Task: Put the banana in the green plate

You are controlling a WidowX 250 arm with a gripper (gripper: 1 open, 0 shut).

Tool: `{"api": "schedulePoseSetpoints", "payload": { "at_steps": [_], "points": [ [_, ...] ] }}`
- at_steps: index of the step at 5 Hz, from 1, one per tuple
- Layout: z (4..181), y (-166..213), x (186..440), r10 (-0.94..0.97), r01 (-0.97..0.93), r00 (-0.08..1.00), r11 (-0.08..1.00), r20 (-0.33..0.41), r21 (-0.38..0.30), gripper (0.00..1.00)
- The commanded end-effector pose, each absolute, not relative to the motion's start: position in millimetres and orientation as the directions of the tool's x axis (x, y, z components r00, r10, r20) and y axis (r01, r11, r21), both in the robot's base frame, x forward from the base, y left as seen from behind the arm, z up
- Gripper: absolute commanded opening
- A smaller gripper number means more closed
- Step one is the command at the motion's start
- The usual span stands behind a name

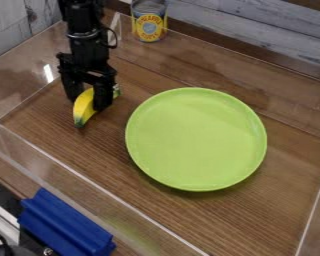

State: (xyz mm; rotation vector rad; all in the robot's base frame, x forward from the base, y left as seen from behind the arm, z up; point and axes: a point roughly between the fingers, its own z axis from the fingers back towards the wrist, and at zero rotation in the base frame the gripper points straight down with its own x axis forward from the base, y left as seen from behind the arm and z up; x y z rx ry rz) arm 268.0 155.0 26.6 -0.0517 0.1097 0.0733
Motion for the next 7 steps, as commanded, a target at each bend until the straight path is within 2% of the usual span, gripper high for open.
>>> {"api": "schedulePoseSetpoints", "payload": {
  "at_steps": [1,2,3,4,6,7],
  "points": [
    [39.8,163,277,0.079,-0.081,0.995,0.996,-0.059,-0.028,0.0],
    [38.6,164,278,0.082,-0.084,0.995,0.996,-0.06,-0.032,1.0],
    [37.1,163,278,0.079,-0.082,0.995,0.996,-0.059,-0.037,0.0],
    [42.4,161,277,0.08,-0.083,0.995,0.996,-0.059,-0.038,0.0],
    [64.1,155,275,0.085,-0.086,0.995,0.996,-0.05,-0.034,0.0],
    [89.6,149,275,0.101,-0.102,0.994,0.994,-0.027,-0.024,0.0]
  ]
}}
